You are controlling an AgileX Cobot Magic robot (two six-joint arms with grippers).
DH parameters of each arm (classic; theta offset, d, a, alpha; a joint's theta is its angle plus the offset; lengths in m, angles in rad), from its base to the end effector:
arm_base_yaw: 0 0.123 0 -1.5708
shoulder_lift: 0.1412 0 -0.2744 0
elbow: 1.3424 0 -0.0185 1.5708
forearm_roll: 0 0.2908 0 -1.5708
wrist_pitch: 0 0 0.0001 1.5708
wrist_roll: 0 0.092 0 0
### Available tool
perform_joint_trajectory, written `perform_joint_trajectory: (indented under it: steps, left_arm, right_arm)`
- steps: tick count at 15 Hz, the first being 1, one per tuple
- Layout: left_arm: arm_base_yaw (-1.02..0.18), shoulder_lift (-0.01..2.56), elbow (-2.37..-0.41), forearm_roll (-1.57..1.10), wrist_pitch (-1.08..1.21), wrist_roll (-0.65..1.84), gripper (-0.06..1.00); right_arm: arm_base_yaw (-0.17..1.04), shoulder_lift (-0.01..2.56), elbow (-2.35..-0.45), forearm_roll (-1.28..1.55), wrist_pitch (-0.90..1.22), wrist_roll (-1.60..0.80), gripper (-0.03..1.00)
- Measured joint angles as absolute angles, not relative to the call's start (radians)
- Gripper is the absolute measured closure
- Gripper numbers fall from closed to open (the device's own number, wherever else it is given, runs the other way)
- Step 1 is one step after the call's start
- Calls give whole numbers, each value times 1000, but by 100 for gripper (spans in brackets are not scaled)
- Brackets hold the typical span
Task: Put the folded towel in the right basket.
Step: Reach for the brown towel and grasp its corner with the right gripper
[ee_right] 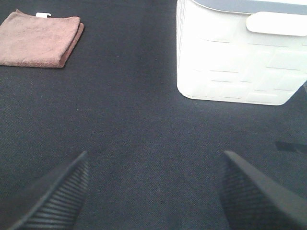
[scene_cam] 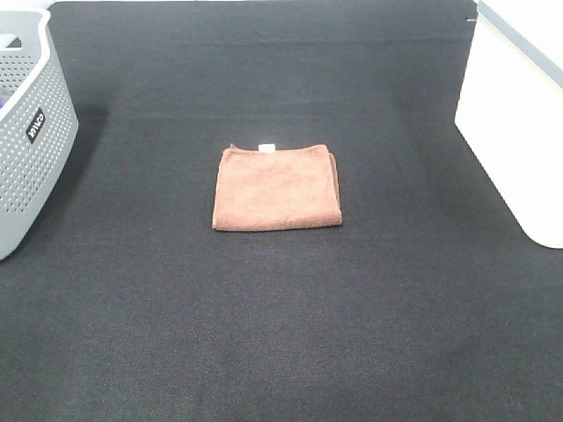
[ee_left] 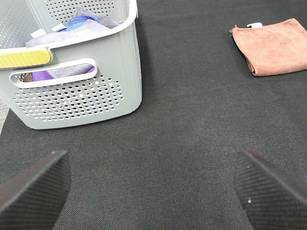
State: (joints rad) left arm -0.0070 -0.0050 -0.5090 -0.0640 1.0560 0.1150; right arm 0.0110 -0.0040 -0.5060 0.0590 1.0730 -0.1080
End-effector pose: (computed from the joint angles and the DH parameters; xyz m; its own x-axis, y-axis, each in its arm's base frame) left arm 0.0400 -0.0054 0.2996 -0.4322 0.0863 -0.8976 0.0934 0.9943 0.0506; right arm 0.0398 0.0052 0.2972 -0.4514 -0.0846 -0.8883 -0.0933 0.9945 -0.0473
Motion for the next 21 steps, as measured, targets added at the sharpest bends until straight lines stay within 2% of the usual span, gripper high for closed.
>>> perform_joint_trajectory:
  steps: [21]
  left_arm:
    - [-7,-5,-509,-64,1056,115,7]
  right_arm:
    - [11,-4,-506,59,1073,-108,26]
